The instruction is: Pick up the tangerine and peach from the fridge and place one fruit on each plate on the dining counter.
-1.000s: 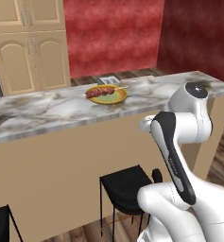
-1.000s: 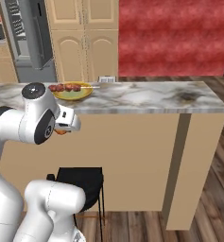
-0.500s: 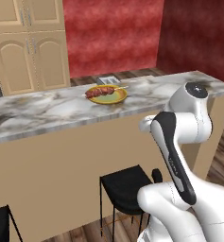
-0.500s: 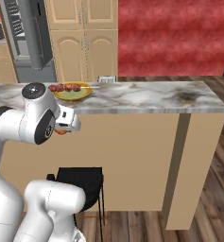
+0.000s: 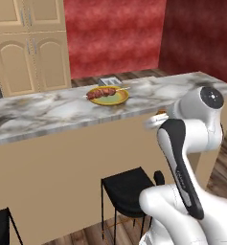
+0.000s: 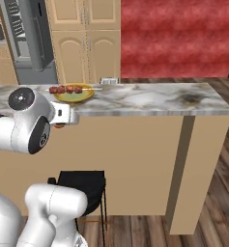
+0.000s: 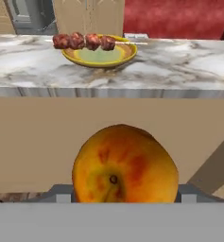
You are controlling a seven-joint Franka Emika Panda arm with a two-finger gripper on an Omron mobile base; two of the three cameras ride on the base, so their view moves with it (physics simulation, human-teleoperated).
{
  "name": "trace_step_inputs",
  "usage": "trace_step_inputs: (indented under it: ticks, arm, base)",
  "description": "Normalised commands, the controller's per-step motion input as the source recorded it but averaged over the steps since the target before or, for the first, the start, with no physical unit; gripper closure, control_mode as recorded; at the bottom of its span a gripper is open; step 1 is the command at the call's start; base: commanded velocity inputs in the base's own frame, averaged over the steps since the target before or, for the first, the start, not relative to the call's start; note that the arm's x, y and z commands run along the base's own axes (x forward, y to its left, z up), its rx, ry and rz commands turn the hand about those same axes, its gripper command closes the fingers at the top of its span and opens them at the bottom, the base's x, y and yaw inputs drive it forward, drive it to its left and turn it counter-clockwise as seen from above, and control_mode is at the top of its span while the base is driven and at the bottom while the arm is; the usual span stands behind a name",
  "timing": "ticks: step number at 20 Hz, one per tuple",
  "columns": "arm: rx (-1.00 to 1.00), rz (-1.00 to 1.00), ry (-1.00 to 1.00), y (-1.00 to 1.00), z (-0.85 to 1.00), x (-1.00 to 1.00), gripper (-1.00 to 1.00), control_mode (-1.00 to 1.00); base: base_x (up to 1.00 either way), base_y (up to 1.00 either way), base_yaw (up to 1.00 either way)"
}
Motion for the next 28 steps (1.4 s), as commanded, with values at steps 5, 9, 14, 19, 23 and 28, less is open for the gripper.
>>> trace_step_inputs:
  ticks: [5, 9, 14, 19, 23, 28]
  arm:
    - [-0.18, 0.16, -0.27, 0.14, 0.53, 0.16, 1.0, -1.0]
    - [-0.04, 0.12, 0.13, 0.05, 0.46, 0.91, 1.0, -1.0]
    - [0.0, 0.0, 0.32, 0.0, 0.31, 1.0, 1.0, -1.0]
    - [-0.06, 0.0, 0.54, 0.17, 0.22, 1.0, 1.0, -1.0]
    - [-0.11, -0.04, 0.67, 0.31, -0.03, 1.0, 1.0, -1.0]
    - [-0.01, -0.03, 0.09, 0.21, -0.81, 0.69, 1.0, -1.0]
  base:
    - [0.0, 0.0, 0.0]
    - [0.0, 0.0, 0.0]
    - [0.0, 0.0, 0.0]
    - [0.0, 0.0, 0.0]
    - [0.0, 0.0, 0.0]
    - [0.0, 0.0, 0.0]
